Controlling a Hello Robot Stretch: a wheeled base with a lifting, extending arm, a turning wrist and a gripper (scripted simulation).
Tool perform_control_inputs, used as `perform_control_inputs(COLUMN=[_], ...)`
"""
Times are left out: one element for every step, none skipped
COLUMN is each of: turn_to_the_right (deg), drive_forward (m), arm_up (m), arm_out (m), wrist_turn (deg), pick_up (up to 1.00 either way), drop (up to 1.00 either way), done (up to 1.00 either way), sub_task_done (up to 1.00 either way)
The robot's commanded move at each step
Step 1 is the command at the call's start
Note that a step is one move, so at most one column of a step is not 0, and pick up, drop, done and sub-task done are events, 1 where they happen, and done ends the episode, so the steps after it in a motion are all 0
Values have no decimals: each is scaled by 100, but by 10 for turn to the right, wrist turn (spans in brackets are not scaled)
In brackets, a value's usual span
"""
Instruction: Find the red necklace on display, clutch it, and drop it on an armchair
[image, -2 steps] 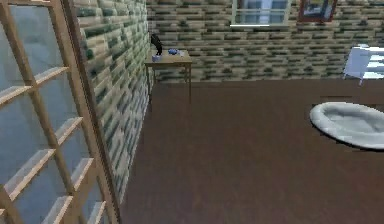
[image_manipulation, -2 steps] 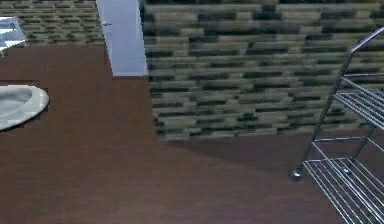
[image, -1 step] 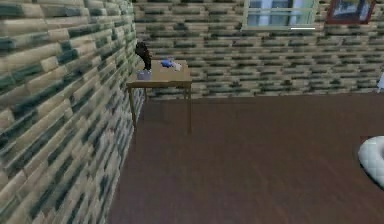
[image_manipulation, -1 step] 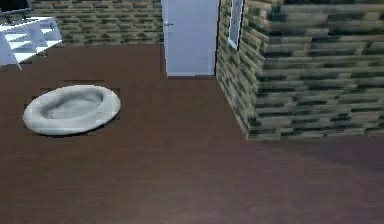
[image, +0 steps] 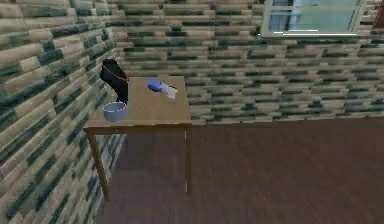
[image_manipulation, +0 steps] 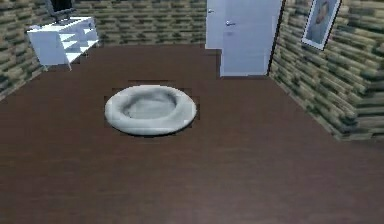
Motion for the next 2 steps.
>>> perform_control_inputs(turn_to_the_right=[30, 0], drive_forward=[0, 100], arm_up=[0, 0], arm_out=[0, 0], wrist_turn=[0, 0], pick_up=[0, 0], drop=[0, 0], done=[0, 0], sub_task_done=[0, 0])
